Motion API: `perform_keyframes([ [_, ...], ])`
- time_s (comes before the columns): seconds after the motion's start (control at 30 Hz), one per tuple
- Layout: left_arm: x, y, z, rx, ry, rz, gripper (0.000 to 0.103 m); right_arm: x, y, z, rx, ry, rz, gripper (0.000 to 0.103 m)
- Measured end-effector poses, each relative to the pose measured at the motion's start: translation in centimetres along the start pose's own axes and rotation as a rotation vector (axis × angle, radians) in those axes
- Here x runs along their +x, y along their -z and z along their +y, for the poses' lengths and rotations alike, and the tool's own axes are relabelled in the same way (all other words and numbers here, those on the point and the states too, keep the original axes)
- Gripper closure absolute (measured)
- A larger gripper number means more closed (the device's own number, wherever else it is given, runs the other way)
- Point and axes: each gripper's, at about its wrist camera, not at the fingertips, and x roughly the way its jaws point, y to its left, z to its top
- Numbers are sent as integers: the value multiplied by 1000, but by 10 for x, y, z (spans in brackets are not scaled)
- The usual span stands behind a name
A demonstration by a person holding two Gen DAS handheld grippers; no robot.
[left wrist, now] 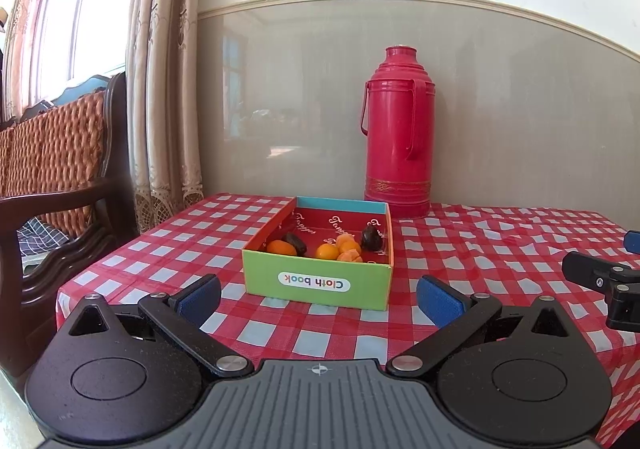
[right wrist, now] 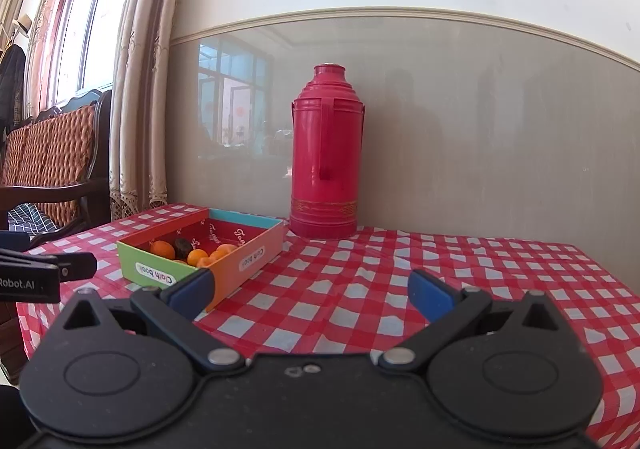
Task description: Organize fruits
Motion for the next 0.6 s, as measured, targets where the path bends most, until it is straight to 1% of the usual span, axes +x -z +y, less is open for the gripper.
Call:
perform_keyframes([
  [0.6, -1, 1, 1, 4, 0, 0, 0, 0, -1, 0, -3, 1, 0, 6],
])
